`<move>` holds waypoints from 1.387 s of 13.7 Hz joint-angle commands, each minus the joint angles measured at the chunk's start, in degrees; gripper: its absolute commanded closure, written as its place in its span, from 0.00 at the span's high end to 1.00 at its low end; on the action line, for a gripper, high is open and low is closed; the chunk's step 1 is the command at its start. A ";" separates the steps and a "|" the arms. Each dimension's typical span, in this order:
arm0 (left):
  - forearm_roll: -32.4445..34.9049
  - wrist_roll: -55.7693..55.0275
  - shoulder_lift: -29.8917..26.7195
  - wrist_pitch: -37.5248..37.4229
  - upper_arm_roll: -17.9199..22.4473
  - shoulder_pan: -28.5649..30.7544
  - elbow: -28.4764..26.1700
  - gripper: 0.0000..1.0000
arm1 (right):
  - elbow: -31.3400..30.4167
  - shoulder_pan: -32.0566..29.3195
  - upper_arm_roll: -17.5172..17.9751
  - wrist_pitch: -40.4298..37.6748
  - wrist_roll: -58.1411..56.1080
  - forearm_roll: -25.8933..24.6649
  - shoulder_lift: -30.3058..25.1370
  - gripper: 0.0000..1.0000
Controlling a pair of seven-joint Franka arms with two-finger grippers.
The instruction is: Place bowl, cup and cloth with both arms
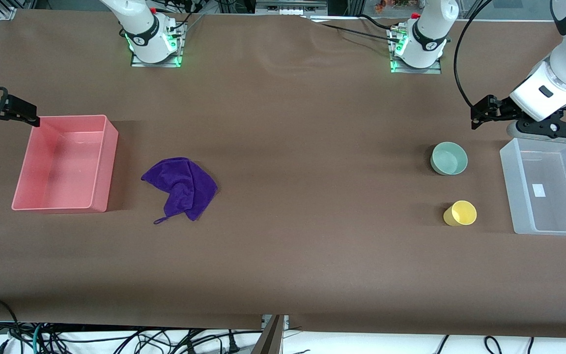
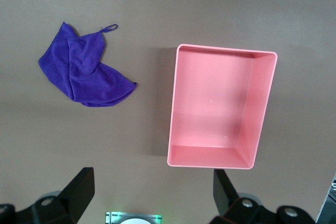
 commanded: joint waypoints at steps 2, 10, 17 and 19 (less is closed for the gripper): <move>-0.86 0.56 -0.43 -0.87 0.31 -0.28 0.50 1.00 | 0.30 -0.13 0.01 -0.15 -0.63 0.89 0.15 1.00; -0.77 0.65 1.24 -3.94 0.75 0.51 0.15 1.00 | 0.39 -0.13 -0.08 -0.14 -0.55 0.89 0.15 1.00; 4.57 9.15 5.11 0.07 0.75 5.77 -6.51 1.00 | 0.39 -0.13 -0.17 -0.06 -0.55 0.89 0.15 1.00; 5.65 13.90 5.11 7.35 0.67 8.05 -13.18 1.00 | 0.39 -0.13 -0.17 -0.06 -0.55 0.89 0.15 1.00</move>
